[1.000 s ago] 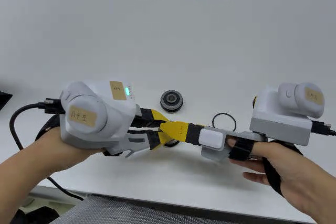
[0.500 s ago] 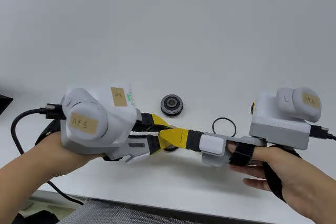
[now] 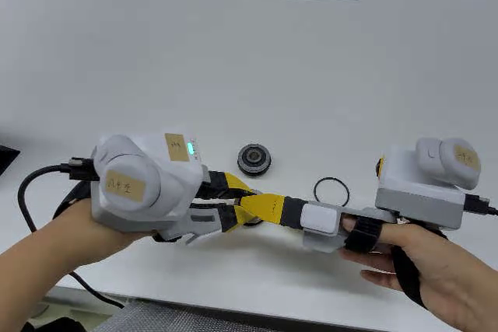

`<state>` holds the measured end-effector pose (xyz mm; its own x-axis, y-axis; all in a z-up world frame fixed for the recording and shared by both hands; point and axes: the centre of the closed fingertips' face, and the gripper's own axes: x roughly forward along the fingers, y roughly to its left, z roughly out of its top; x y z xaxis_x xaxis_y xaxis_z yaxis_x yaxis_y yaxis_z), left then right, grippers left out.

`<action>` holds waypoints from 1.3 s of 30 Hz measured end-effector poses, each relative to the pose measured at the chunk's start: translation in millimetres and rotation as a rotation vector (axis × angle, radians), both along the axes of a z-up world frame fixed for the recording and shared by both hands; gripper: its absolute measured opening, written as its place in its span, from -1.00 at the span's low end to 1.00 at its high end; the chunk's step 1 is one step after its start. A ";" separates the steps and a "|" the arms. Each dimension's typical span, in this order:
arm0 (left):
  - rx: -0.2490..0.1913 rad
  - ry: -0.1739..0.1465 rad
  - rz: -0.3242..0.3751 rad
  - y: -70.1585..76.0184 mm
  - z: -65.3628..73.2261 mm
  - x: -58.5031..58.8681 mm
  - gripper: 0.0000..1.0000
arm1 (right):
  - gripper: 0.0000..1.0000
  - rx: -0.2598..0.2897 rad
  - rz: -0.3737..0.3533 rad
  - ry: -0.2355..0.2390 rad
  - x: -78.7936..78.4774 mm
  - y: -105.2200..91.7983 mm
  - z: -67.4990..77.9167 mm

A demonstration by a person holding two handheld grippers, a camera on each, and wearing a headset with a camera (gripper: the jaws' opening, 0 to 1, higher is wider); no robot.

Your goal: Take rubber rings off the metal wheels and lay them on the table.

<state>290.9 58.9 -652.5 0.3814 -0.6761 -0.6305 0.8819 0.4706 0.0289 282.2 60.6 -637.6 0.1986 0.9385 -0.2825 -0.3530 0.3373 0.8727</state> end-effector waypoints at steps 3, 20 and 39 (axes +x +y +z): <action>0.000 0.000 0.001 -0.1 0.0 0.0 -0.75 | -0.08 0.001 0.000 -0.001 0.3 -0.5 0.3; 0.000 0.001 -0.003 -0.1 0.0 0.2 -0.75 | -0.31 -0.004 -0.007 -0.015 1.0 -7.0 -2.4; 0.004 0.002 -0.004 -0.2 -0.1 0.0 -0.75 | -0.92 -0.128 -0.048 -0.038 9.4 -13.8 -23.1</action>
